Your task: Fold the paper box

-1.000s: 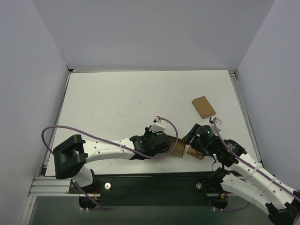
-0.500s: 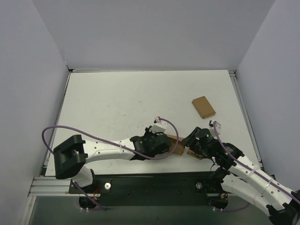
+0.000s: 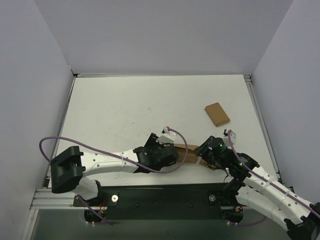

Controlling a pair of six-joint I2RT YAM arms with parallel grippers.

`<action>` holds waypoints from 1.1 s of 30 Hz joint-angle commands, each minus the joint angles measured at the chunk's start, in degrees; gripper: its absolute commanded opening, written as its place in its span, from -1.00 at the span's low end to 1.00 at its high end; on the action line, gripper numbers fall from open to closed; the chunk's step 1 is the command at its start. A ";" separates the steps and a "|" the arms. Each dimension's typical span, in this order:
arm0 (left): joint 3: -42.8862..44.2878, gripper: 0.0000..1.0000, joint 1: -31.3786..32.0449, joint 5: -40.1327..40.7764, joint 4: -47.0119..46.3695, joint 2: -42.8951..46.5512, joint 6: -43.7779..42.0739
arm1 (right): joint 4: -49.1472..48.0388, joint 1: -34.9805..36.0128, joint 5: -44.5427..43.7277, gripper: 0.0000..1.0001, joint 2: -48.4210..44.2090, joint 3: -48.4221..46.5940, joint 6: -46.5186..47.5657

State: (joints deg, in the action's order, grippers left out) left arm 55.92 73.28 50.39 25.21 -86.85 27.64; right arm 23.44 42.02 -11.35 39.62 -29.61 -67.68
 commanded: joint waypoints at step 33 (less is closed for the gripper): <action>-11.28 0.67 -3.38 -32.01 -19.86 25.50 -4.29 | 2.84 0.08 -5.08 -0.51 0.99 1.21 -0.87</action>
State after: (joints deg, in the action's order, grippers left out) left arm 43.24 73.32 23.33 9.80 -64.84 17.87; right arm 23.33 42.04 -13.34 39.68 -29.61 -68.58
